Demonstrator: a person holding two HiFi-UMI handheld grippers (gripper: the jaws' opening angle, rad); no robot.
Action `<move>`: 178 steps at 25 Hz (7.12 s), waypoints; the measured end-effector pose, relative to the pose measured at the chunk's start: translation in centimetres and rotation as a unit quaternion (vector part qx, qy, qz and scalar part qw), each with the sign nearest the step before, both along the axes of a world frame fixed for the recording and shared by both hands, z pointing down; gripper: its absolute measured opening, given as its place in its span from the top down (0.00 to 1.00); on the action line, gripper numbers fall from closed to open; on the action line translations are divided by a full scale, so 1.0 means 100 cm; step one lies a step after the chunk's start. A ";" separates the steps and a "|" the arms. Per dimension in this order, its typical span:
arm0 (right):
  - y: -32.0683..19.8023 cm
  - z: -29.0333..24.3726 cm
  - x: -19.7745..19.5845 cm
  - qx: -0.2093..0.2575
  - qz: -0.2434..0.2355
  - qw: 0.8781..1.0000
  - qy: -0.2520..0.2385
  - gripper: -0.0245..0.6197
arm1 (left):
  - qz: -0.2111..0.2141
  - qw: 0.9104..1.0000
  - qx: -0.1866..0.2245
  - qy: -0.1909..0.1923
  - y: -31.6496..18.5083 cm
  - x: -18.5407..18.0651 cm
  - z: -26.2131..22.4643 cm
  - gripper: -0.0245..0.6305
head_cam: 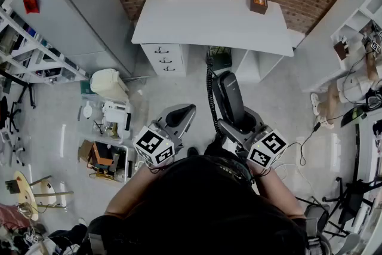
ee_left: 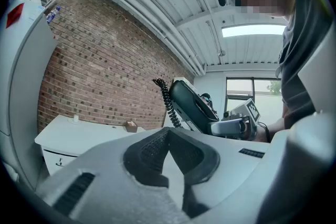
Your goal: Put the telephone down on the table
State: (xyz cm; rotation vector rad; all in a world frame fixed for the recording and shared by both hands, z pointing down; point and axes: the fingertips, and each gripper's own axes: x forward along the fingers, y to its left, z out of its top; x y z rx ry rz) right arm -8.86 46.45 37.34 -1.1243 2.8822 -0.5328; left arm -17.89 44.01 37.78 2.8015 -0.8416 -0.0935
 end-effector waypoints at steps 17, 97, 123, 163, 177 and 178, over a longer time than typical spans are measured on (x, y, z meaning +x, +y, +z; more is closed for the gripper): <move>-0.002 -0.003 -0.002 0.014 -0.014 1.000 -0.009 0.53 | -0.008 1.000 -0.006 -0.001 -0.003 -0.001 0.005 0.95; -0.392 -0.018 0.150 0.003 0.098 0.995 -0.012 0.53 | 0.087 0.996 -0.009 0.007 -0.404 0.153 -0.007 0.95; -0.488 -0.011 0.067 -0.007 0.092 0.996 -0.005 0.53 | 0.084 0.996 -0.016 0.017 -0.497 0.071 0.001 0.95; -0.662 0.003 0.239 -0.015 -0.020 0.999 -0.020 0.53 | -0.042 0.999 -0.020 -0.005 -0.645 0.240 0.006 0.95; -0.691 0.038 0.248 -0.056 -0.009 0.998 -0.033 0.53 | -0.031 0.998 -0.042 -0.017 -0.681 0.251 0.021 0.95; -0.695 0.041 0.248 -0.059 -0.009 0.998 -0.032 0.53 | -0.032 0.998 -0.045 -0.018 -0.684 0.250 0.024 0.95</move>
